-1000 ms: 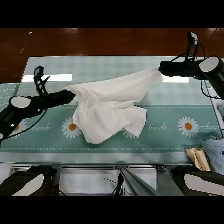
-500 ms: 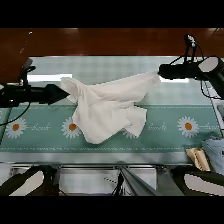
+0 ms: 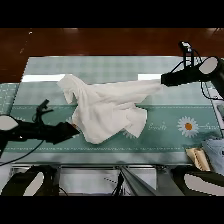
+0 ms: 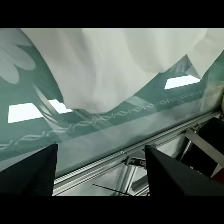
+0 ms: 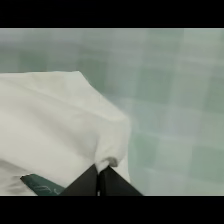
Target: Fold the shirts.
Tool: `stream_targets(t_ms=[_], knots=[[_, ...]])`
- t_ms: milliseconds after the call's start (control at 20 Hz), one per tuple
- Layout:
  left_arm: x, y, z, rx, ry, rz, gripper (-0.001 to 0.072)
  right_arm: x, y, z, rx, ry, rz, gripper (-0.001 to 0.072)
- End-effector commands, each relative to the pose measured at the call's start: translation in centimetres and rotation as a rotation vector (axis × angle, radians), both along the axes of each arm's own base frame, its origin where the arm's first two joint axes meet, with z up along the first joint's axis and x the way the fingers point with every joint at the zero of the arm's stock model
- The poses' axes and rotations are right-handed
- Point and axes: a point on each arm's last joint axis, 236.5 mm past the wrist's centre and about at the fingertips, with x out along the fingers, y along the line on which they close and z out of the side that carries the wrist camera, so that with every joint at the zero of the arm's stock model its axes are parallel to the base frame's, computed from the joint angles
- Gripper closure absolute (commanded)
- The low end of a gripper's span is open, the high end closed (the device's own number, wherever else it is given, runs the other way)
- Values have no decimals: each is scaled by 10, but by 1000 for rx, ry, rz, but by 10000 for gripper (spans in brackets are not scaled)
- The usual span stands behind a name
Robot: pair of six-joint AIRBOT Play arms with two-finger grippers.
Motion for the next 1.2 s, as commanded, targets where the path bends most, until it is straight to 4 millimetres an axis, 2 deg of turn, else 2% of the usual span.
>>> stream_targets(t_ms=[0, 100, 150, 400, 650, 700, 800, 850, 900, 950, 1000, 1050, 1150], knots=[[-12, -32, -23, -68, 25, 66, 74, -4, -4, -3, -24, 15, 9, 678], [-8, -38, -33, -43, 23, 89, 72, -4, -4, -3, -25, 15, 10, 678], [-5, -40, -38, -30, 24, 96, 34, -4, -4, -3, -25, 15, 10, 678], [-6, -39, -73, 27, 123, 126, 34, -3, -4, -3, -25, 13, 9, 678], [38, -48, -73, -58, 65, 278, 45, -3, -4, -3, -25, 12, 9, 678], [43, -49, -74, -62, 70, 291, 80, -3, -4, -2, -25, 11, 8, 678], [45, -52, -79, -59, 86, 269, 462, -2, -4, -2, -25, 6, 6, 678], [45, -57, -76, -68, 69, 221, 597, -2, -4, -2, -25, 6, 6, 678], [45, -64, -69, -91, 40, 157, 680, -2, -4, -2, -25, 6, 6, 678], [45, -72, -56, -126, 16, 103, 680, -2, -4, -2, -25, 6, 6, 678], [46, -83, -34, -182, -24, 31, 680, -2, -4, -2, -26, 6, 7, 678], [48, -95, -6, -246, -73, -35, 680, -2, -5, 0, -26, 2, 6, 678], [64, -110, 75, -352, -269, -140, 681, -2, -5, 12, -26, -26, 3, 677]])
